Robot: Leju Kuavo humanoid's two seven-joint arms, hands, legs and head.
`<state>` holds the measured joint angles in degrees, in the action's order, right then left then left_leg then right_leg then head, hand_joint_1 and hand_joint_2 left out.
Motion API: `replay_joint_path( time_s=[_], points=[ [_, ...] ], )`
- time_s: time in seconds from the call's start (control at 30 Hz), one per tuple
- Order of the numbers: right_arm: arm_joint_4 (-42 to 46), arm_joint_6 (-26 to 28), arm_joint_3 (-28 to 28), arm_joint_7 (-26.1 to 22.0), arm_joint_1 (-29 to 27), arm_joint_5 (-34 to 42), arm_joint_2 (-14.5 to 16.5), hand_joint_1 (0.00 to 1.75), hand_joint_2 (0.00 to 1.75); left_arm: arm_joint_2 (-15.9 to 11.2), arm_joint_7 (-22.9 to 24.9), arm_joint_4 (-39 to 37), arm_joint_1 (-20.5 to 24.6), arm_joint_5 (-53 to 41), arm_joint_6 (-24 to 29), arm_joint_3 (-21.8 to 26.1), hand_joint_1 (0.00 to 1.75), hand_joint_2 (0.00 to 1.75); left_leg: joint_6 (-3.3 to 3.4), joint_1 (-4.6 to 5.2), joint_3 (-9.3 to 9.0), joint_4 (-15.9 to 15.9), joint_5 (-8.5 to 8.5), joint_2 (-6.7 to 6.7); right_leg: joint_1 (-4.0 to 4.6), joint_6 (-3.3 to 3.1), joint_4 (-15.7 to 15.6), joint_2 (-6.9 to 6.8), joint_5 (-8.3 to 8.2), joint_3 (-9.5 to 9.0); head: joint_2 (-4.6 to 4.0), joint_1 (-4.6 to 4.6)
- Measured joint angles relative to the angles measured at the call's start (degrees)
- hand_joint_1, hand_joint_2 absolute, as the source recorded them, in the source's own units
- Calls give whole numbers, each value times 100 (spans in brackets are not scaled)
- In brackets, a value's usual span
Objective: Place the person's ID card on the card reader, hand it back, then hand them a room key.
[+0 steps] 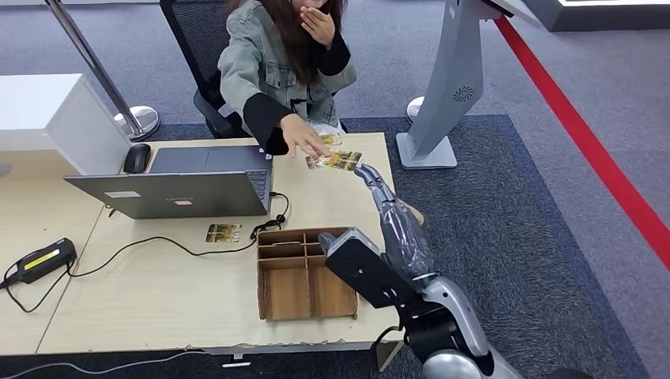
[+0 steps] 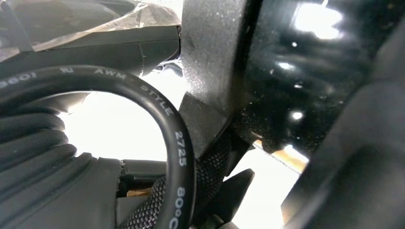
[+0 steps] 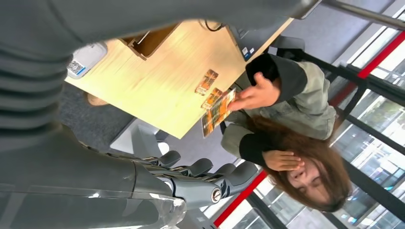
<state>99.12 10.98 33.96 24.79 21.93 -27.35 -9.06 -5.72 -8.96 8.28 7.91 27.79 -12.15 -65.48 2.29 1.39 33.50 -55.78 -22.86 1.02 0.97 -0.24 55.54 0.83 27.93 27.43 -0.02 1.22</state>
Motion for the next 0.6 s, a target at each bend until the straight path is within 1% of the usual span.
replay_joint_path(
  time_s=[0.13,0.27,0.47,0.6],
  points=[
    [313,-120,-6,15,-104,27,-163,0,0,-10,0,0,0,12,-25,4,0,0,0,0,0,0,0,0,0,0,0,0,0,0,0,-1],
    [519,-340,-3,64,-157,185,-287,0,175,-19,0,0,2,16,-45,6,0,0,0,-1,1,0,0,0,1,0,0,0,1,0,0,-1],
    [583,-648,26,139,-158,313,-388,0,175,-25,0,0,5,1,-66,6,0,0,0,-2,1,1,0,1,3,0,0,-1,1,-1,0,0],
    [529,-724,68,175,-110,-37,-429,0,175,-25,0,0,6,-10,-66,6,0,0,0,-1,1,1,0,2,3,0,0,-1,0,-2,0,0]
  ],
)
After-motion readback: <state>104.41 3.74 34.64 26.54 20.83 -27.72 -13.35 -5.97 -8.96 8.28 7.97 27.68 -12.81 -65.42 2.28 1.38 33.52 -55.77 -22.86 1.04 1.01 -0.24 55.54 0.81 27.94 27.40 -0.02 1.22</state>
